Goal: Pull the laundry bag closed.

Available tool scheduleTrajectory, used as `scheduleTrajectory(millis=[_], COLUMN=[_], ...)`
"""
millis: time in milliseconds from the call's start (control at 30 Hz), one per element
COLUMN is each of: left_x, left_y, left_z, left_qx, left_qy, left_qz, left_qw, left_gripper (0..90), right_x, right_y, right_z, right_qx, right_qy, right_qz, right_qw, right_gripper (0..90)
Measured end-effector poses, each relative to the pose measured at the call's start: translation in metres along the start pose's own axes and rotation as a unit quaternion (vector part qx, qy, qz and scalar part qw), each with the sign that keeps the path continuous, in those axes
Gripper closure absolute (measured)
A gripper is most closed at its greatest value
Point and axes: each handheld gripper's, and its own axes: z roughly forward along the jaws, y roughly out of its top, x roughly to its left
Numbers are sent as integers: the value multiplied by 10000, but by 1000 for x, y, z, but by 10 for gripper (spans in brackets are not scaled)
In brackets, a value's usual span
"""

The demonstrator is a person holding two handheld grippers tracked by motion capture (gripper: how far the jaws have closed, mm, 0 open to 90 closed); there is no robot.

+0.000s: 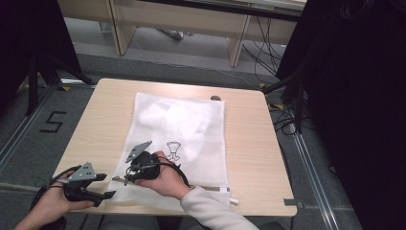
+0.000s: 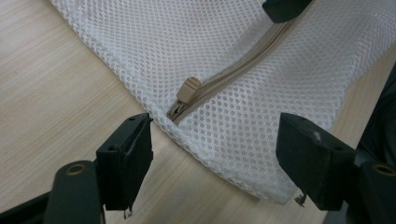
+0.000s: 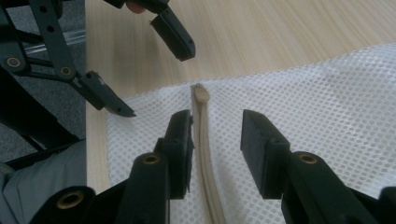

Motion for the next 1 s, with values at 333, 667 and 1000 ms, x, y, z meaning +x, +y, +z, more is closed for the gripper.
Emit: scheduleTrajectory(millis=[333,667,1000], left_x=[0,0,1], left_y=[0,-1,-1], left_z=[1,0,0], left_qx=[-40,1,14], left_qy=[-6,-4,-15], left_qz=[-48,-157,-84], left_qw=[10000,9999,10000], left_gripper=[264,264,264], right_x=[-1,-2,0], right_y=[8,10,11], right_z=[15,27,39], right_qx=[79,135,164], right_qy=[36,78,169], right_qz=[48,112,136], right_qw=[10000,9998,9996], right_gripper=[648,658,657])
